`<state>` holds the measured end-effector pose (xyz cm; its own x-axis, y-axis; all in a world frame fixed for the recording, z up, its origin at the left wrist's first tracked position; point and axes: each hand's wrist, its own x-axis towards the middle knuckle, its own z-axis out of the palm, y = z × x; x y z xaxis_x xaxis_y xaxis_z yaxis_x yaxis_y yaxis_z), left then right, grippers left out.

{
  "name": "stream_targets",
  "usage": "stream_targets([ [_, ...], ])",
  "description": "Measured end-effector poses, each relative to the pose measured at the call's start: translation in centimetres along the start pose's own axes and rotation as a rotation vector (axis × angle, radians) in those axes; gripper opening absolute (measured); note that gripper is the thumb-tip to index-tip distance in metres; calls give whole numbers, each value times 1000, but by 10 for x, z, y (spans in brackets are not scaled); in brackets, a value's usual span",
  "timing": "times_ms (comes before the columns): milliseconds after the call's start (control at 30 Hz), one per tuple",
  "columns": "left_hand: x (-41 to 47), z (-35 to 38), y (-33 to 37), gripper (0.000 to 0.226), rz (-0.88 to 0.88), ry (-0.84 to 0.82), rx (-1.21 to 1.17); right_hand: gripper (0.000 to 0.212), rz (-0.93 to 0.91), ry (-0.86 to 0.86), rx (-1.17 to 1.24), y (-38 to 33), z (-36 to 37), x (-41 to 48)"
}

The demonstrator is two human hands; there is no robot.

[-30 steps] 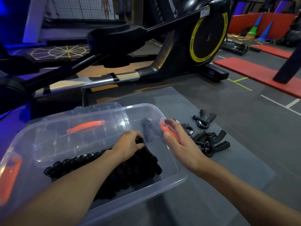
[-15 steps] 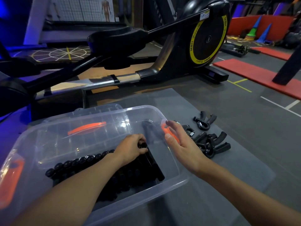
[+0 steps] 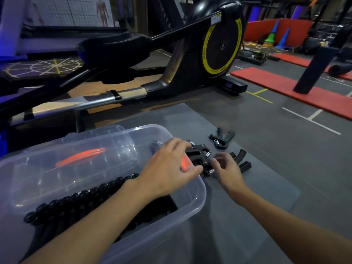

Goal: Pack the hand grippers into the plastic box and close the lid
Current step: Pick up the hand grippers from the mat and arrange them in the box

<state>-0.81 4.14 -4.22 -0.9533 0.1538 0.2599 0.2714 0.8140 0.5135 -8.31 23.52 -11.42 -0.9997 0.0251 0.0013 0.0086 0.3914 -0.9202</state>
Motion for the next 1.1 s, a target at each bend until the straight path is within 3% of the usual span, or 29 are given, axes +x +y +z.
stream_targets([
  [167,-2,5,-5,81,-81,-91,101,57,64,74,-393,58,-25,30],
  [300,-1,5,-5,83,-72,-101,106,69,84,69,-359,73,-27,47],
  [600,-1,7,-10,79,-60,-95,104,22,23,79,-404,82,-23,62],
  [967,-3,2,-1,71,-64,-100,96,8,9,75,-199,55,-41,46],
  [1100,-2,-9,4,65,-66,-163,127,13,-54,104,-109,17,-50,36],
])
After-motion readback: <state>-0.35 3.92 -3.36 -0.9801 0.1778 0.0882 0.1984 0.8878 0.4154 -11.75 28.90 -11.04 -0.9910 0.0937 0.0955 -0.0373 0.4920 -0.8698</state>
